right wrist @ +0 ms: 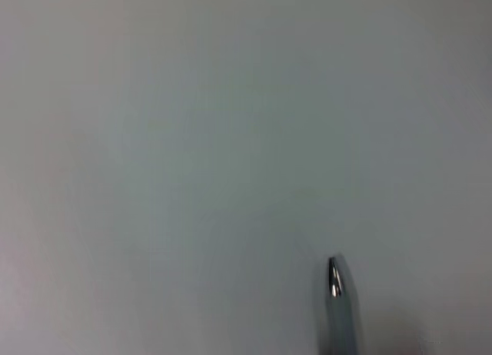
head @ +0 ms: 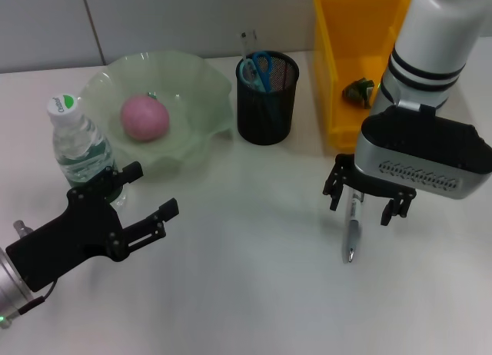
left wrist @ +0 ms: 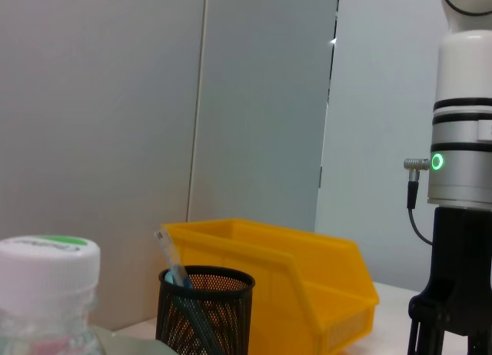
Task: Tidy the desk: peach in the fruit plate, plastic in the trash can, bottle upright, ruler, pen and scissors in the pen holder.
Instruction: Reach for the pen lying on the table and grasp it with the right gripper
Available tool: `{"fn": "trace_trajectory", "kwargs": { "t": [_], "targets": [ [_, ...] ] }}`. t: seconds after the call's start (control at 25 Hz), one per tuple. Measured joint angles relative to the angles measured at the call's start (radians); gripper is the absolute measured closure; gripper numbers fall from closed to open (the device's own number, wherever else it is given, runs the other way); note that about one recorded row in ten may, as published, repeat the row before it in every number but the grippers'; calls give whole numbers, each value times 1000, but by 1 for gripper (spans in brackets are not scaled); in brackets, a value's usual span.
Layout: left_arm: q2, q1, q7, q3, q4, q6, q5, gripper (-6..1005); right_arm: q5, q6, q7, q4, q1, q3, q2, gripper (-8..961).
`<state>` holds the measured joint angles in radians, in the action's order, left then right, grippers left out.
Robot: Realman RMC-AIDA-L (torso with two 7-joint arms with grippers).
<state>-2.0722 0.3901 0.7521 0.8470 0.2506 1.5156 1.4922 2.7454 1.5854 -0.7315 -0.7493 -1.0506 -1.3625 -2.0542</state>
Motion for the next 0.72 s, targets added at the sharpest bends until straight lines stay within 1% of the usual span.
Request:
{"fn": "trace_trajectory", "kwargs": {
  "t": [0.16, 0.52, 0.6, 0.64, 0.72],
  "targets": [
    [-1, -4, -8, 7, -2, -5, 0, 157, -3, -2, 10, 8, 3, 0, -7, 207],
    [1, -15, -3, 18, -4, -14, 9, 157, 4, 0, -5, 6, 4, -1, -12, 207],
    [1, -15, -3, 18, -4, -14, 9, 157, 16, 0, -15, 2, 6, -1, -16, 207],
    [3, -32, -6, 41, 5, -14, 10, 157, 22, -2, -18, 1, 8, -1, -18, 207],
    [3, -32, -6, 41, 5, -14, 10, 157, 31, -8, -22, -1, 11, -1, -21, 207]
  ]
}}
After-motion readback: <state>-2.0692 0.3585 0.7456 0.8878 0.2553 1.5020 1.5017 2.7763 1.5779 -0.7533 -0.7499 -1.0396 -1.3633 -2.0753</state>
